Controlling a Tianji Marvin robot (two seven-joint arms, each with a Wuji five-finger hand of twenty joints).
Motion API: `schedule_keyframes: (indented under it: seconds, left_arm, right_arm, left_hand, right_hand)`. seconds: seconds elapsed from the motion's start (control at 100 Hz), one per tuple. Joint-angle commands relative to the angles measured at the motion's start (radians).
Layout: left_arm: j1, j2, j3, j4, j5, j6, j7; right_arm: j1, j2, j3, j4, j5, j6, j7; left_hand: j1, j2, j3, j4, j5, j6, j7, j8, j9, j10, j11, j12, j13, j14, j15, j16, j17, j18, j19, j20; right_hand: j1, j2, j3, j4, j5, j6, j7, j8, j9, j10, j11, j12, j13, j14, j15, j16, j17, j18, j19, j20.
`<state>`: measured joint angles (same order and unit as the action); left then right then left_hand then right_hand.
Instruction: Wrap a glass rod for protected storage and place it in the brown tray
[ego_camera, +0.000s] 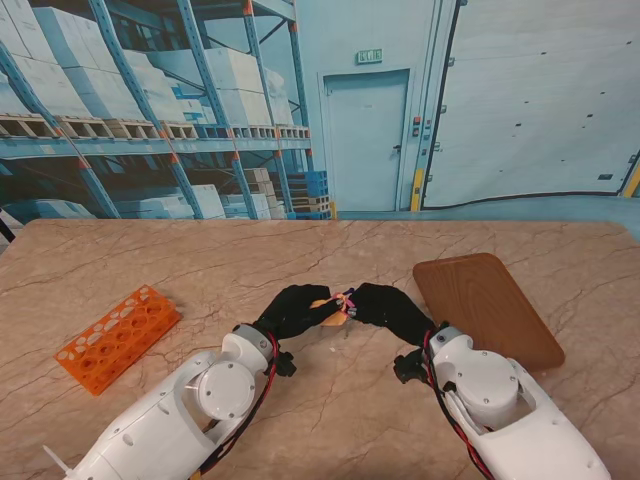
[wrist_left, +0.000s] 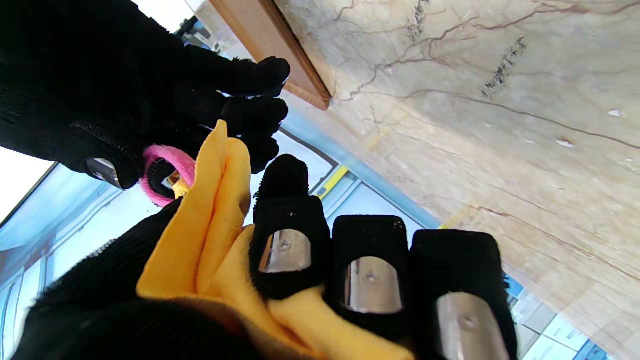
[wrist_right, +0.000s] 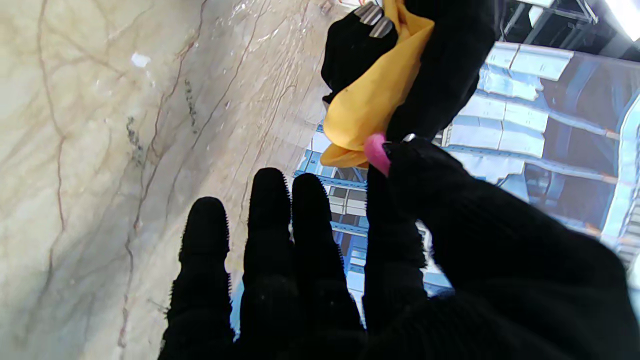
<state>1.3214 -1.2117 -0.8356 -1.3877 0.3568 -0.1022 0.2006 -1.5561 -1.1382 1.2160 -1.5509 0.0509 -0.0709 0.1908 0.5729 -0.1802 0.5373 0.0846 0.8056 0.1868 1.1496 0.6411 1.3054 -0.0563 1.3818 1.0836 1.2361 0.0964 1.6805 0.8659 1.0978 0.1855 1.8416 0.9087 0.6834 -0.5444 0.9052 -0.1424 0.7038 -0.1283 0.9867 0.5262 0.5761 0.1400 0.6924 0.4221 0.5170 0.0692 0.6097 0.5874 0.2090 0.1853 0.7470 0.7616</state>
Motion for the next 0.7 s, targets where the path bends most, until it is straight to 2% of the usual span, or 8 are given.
schedule_keyframes:
  seconds: [0.0,0.16,0.4,0.69]
  left_arm:
    - [0.006,-0.004,-0.002,-0.003,-0.004,0.009,-0.004]
    - [0.004,-0.005,0.000,-0.001,-0.004,0.013,-0.004]
    - [0.004,-0.005,0.000,-0.001,-0.003,0.016,-0.002]
    - [0.001,-0.005,0.005,0.001,-0.004,0.024,-0.009]
  right_arm:
    - [-0.008,0.006,-0.002,-0.007,-0.020,-0.024,-0.007]
    - [-0.012,0.011,-0.007,0.001,-0.147,-0.101,-0.060]
    - [-0.014,0.015,-0.005,0.017,-0.288,-0.184,-0.126]
    - [-0.008,0.011,-0.001,0.042,-0.344,-0.228,-0.177]
  left_hand:
    - [0.033,0.036,-0.001,0.030,0.001,0.033,0.082,0.033,0.037,-0.059,0.079,-0.003,0.034,0.005,0.092,0.002,0.009,-0.028,0.252,0.007]
    - [0.040,0.043,-0.016,0.024,0.002,0.033,0.080,0.053,0.037,-0.064,0.081,-0.004,0.034,0.004,0.092,0.002,0.009,-0.028,0.252,0.007]
    - [0.059,0.065,-0.061,0.004,0.003,0.036,0.062,0.094,0.037,-0.064,0.082,-0.006,0.034,0.004,0.092,0.002,0.009,-0.028,0.252,0.006]
    - [0.066,0.062,-0.067,0.002,0.005,0.035,0.057,0.107,0.037,-0.064,0.082,-0.007,0.034,0.004,0.092,0.002,0.009,-0.029,0.252,0.007]
  right_hand:
    - [0.028,-0.004,0.000,-0.037,0.048,-0.096,0.047,0.008,-0.002,-0.025,0.025,0.008,0.014,-0.027,0.020,0.008,0.006,-0.010,0.031,0.022]
    - [0.019,-0.025,0.017,-0.046,0.075,-0.118,0.034,0.003,0.011,-0.026,0.029,0.007,0.024,-0.027,0.027,0.008,0.013,-0.004,0.041,0.018]
    - [0.014,-0.026,0.030,-0.062,0.075,-0.129,0.034,0.010,0.014,-0.030,0.039,0.006,0.031,-0.028,0.036,0.008,0.017,-0.004,0.054,0.012]
    - [0.011,-0.024,0.038,-0.072,0.071,-0.136,0.038,0.018,0.012,-0.030,0.047,0.005,0.031,-0.029,0.044,0.007,0.015,-0.004,0.067,0.004]
